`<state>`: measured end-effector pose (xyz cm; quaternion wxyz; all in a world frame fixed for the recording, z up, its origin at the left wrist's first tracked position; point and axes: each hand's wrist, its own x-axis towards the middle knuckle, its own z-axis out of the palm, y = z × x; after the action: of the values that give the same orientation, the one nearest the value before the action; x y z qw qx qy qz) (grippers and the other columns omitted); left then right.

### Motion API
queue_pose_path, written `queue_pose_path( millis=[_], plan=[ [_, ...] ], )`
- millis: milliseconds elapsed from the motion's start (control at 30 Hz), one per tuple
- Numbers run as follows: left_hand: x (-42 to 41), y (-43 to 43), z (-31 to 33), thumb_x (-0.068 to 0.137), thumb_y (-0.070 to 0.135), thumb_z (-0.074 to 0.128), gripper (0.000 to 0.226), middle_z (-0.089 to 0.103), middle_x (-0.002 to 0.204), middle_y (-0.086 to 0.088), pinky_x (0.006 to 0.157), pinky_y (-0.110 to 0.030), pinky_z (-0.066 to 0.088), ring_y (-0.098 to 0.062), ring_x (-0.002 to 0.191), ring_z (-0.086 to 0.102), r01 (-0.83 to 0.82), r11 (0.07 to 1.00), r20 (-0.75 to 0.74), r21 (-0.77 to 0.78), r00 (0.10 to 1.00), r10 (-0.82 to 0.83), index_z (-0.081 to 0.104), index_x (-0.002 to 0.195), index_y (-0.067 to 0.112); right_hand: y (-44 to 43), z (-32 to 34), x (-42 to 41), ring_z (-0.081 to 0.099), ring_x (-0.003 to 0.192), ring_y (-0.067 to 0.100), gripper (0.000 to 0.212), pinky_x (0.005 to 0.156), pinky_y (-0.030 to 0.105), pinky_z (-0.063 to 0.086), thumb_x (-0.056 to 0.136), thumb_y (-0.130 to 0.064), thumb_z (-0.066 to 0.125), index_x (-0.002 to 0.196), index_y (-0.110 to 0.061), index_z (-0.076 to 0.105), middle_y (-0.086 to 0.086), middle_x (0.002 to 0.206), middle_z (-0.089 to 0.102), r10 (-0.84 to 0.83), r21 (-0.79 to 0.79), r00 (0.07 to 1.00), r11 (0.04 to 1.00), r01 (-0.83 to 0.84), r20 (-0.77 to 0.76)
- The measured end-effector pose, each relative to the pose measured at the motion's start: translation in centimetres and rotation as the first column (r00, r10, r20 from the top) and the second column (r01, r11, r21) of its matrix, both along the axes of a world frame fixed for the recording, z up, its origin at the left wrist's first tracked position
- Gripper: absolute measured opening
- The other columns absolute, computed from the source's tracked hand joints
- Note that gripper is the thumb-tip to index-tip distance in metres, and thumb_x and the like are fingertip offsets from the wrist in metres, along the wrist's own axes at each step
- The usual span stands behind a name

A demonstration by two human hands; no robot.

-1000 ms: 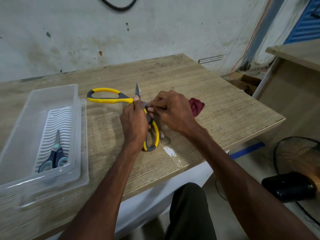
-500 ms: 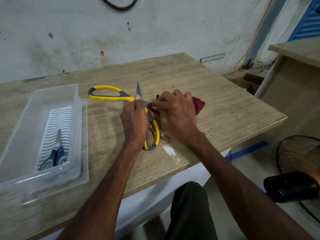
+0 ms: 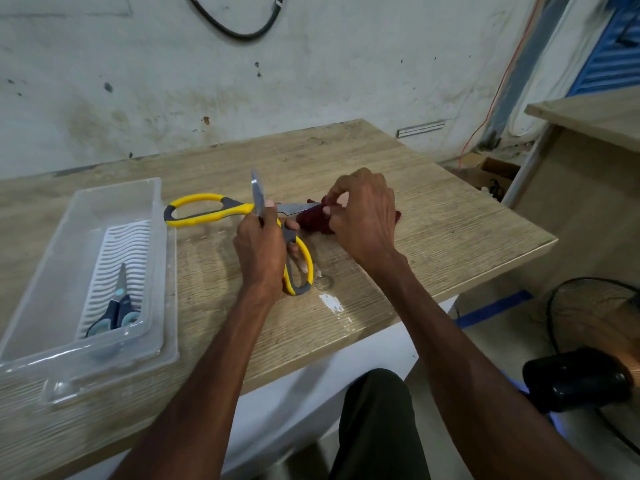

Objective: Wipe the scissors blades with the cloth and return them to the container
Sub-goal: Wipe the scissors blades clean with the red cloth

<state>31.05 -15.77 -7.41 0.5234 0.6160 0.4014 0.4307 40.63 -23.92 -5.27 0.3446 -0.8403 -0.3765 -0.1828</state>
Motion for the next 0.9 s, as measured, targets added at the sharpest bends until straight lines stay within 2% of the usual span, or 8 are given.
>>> queue_pose_path(
  millis=[100, 233, 333, 400, 500, 667, 800, 900],
  plan=[
    [-0.4, -0.3, 0.3, 0.097, 0.035, 0.045, 0.029, 0.07, 0.068, 0.006, 0.05, -0.031, 0.053, -0.015, 0.042, 0.059, 0.058, 0.996, 0.026, 0.063, 0.998, -0.06, 0.062, 0.077, 0.022, 0.3, 0.8, -0.2, 0.062, 0.078, 0.026, 0.006, 0.077, 0.041, 0.047, 0.086, -0.02, 0.063, 0.086, -0.02, 0.069, 0.003, 0.08, 0.071, 0.06, 0.101, 0.998, 0.993, -0.061, 0.012],
    [-1.2, 0.1, 2.0, 0.098, 0.035, 0.043, 0.018, 0.074, 0.084, 0.008, 0.063, -0.033, 0.056, -0.013, 0.059, 0.067, 0.079, 0.934, -0.037, 0.348, 0.997, -0.07, 0.058, 0.103, 0.024, 0.5, 1.7, -1.8, 0.061, 0.074, 0.026, 0.049, 0.071, 0.038, 0.046, 0.099, -0.046, 0.038, 0.074, -0.013, 0.063, 0.003, 0.073, 0.067, 0.066, 0.1, 0.997, 0.993, -0.062, -0.042],
    [-2.6, 0.6, 3.6, 0.097, 0.027, 0.046, 0.021, 0.071, 0.084, -0.004, 0.066, -0.037, 0.05, -0.025, 0.084, 0.064, 0.026, 0.673, -0.181, 0.739, 0.97, 0.161, 0.062, 0.109, 0.019, 0.2, 3.9, -3.9, 0.066, 0.078, 0.014, 0.057, 0.075, 0.035, 0.052, 0.096, -0.056, 0.035, 0.086, -0.016, 0.074, 0.0, 0.083, 0.074, 0.266, 0.428, 0.909, 0.897, -0.111, -0.321],
    [-3.2, 0.8, 3.8, 0.094, 0.016, 0.049, 0.036, 0.062, 0.083, -0.01, 0.056, -0.036, 0.043, -0.031, 0.093, 0.055, 0.142, 0.534, -0.353, 0.834, 0.88, 0.317, 0.053, 0.129, 0.022, -0.2, 5.8, -4.8, 0.07, 0.078, 0.018, 0.067, 0.075, 0.039, 0.057, 0.09, -0.067, 0.037, 0.081, -0.012, 0.075, 0.004, 0.079, 0.074, 0.469, 0.52, 0.683, 0.841, -0.152, -0.56],
    [-4.3, 1.0, 3.1, 0.094, 0.011, 0.048, 0.06, 0.055, 0.089, -0.01, 0.059, -0.035, 0.038, -0.03, 0.098, 0.051, 0.245, 0.6, -0.519, 0.762, 0.786, 0.337, 0.028, 0.147, 0.029, -0.6, 6.9, -5.1, 0.069, 0.071, 0.03, 0.076, 0.066, 0.038, 0.058, 0.083, -0.066, 0.053, 0.087, 0.009, 0.068, 0.014, 0.071, 0.068, 0.536, 0.45, 0.363, 0.842, -0.299, -0.762],
    [-5.7, 1.6, 1.9, 0.08, 0.039, 0.07, 0.087, 0.063, 0.117, -0.006, 0.082, -0.034, 0.04, -0.026, 0.109, 0.051, 0.149, 0.85, -0.473, 0.506, 0.871, 0.129, 0.024, 0.148, 0.011, -1.2, 5.2, -4.4, 0.063, 0.057, 0.029, 0.019, 0.051, 0.029, 0.053, 0.088, -0.002, 0.06, 0.102, 0.01, 0.066, 0.023, 0.081, 0.068, 0.442, 0.277, 0.45, 0.88, -0.386, -0.776],
    [-7.1, 2.8, 3.5, 0.08, 0.068, 0.052, 0.052, 0.067, 0.101, -0.002, 0.084, -0.04, 0.033, -0.026, 0.109, 0.052, 0.345, 0.803, -0.763, 0.486, 0.615, 0.197, 0.065, 0.108, 0.026, -1.5, 3.8, -3.6, 0.053, 0.047, 0.023, 0.018, 0.043, 0.023, 0.041, 0.09, 0.0, 0.057, 0.103, 0.005, 0.068, 0.032, 0.086, 0.068, 0.487, 0.411, 0.427, 0.873, -0.264, -0.761],
    [-7.3, 3.3, 4.9, 0.088, 0.061, 0.044, 0.048, 0.062, 0.073, 0.0, 0.066, -0.031, 0.036, -0.025, 0.083, 0.059, 0.387, 0.827, -0.761, 0.408, 0.645, 0.074, 0.061, 0.076, 0.018, -1.5, 2.4, -4.0, 0.051, 0.048, 0.022, 0.02, 0.042, 0.022, 0.039, 0.092, -0.005, 0.056, 0.105, 0.005, 0.067, 0.023, 0.08, 0.065, 0.581, 0.537, 0.314, 0.814, -0.222, -0.751]
  ],
)
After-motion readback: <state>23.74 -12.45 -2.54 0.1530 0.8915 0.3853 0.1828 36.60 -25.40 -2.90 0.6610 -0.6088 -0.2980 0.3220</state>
